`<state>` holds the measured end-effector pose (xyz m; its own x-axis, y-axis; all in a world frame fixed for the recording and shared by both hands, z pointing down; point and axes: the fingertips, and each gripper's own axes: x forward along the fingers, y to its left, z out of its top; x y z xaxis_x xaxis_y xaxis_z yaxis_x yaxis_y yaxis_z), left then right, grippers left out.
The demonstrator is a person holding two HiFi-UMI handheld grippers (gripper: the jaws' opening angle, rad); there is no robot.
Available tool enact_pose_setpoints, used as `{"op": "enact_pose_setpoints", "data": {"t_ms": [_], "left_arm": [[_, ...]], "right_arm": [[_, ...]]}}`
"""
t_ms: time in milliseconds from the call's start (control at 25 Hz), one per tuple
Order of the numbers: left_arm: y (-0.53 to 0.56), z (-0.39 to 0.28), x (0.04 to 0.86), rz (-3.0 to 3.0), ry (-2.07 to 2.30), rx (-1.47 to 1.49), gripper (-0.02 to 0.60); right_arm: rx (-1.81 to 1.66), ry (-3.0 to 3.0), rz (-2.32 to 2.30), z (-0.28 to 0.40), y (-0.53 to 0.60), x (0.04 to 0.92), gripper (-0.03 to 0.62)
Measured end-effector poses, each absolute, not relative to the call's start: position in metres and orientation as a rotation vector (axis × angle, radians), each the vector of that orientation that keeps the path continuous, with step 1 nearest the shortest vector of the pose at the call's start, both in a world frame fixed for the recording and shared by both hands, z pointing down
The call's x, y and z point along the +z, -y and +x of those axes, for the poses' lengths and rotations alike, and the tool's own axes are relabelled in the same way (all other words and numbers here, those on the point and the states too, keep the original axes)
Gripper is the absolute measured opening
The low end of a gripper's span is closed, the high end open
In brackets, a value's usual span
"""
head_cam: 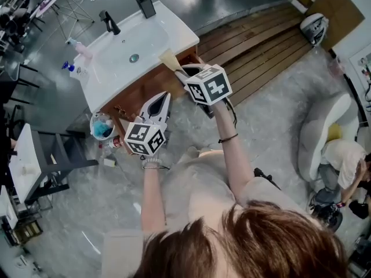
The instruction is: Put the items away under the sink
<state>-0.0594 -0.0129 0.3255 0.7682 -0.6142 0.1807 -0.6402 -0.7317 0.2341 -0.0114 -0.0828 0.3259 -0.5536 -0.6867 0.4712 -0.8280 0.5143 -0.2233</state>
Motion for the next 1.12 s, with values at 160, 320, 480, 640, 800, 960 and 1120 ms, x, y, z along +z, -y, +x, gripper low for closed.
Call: {"op": "enact_pose_setpoints", "data": {"t_ms": [160,320,480,640,800,960,1120], "left_arm": [[0.014,-0.059,0.337,2.641,1.012,0.149,0.0],[0.021,-0.058,0.346,2.58,1.068,0.13,0.0],[0.026,-0.058,0.37,2.515,1.102,0.135,0.0],[0.029,-0.057,0.396,2.46,1.127,0.131,0.0],[0.038,-0.048,0.427,2.462,1.116,0.177,0.0],[0.051,-0.045,0.464,2.445,1.103,0.191,0.0],[0.053,-0.048,0.507,2.433,1.068,0.279,0.0]], "right_arm": [[0.683,2.436,1.269,-0.002,0.069,0.337,0.052],[0.734,2.425,1.227,0.012,0.072,0.357,0.052],[0.741,2.414,1.154,0.019,0.08,0.382,0.052],[0.752,2.42,1.087,0.013,0.09,0.408,0.052],[0.727,2.413,1.0,0.003,0.099,0.444,0.052],[0.736,2.397,0.953,0.0,0.106,0.489,0.052],[0.714,2.369,0.933,-0.004,0.115,0.526,0.052]]}}
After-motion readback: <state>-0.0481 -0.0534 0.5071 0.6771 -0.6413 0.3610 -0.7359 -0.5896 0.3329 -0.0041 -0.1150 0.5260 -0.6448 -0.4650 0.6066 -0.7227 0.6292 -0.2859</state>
